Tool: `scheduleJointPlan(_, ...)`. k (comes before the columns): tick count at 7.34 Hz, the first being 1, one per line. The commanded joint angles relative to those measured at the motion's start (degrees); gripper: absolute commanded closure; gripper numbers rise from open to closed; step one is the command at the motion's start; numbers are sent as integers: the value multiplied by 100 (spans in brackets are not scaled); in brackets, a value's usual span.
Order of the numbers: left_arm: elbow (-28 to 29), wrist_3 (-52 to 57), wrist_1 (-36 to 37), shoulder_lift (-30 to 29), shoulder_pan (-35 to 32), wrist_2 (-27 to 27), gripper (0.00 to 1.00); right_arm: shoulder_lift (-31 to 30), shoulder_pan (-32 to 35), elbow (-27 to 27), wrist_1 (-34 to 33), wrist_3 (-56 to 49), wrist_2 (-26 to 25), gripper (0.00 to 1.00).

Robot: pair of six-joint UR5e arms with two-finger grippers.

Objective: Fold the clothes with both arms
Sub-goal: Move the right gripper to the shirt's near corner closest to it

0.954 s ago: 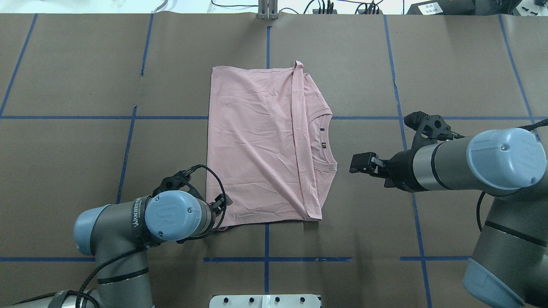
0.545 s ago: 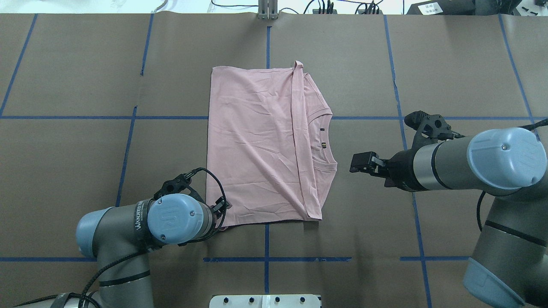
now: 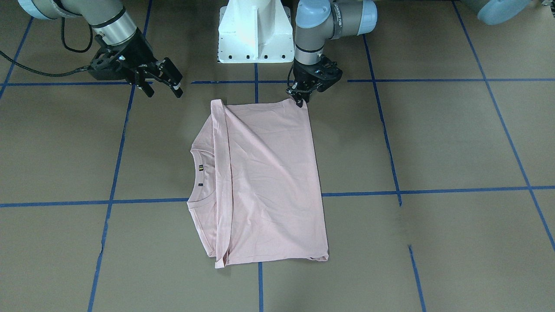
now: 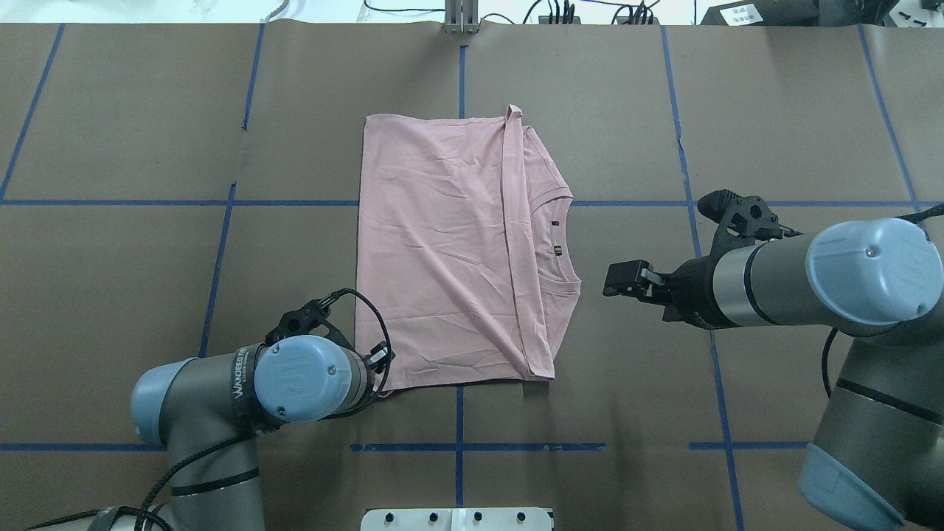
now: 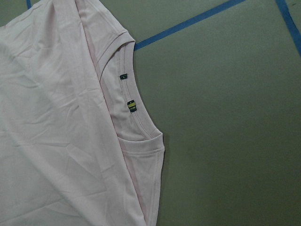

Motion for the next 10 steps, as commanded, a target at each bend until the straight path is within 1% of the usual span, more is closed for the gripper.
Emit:
scheduleJointPlan(1,-53,9,0,-35,12,15,100,-7,1,-7,0,0,9,0)
scheduleJointPlan(3,-114,97,9,-9,-5,6,100,1,-8,-7,-9,0,70,0)
scheduleJointPlan(5,-246,526,9,17,-23,15,100,19,-95,-129,-53,87,26,0)
scheduleJointPlan(6,-247,659,9,9,-32,15,100,176,-157,-365,-148,253,-9,0)
scheduleJointPlan(7,-247,790,9,17,-49,24,100,534,-340,-506,-576,481,-18,0)
scheduleJointPlan(8,-247,809,9,9,-50,24,100,1042,-507,-760,-1085,640,-35,0)
scheduleJointPlan(9,-238,809,9,8,-50,32,100,1308,-727,-1023,-1255,798,-288,0)
scheduleJointPlan(10,-238,809,0,8,-50,32,100,1389,-885,-1183,-1266,843,-455,0)
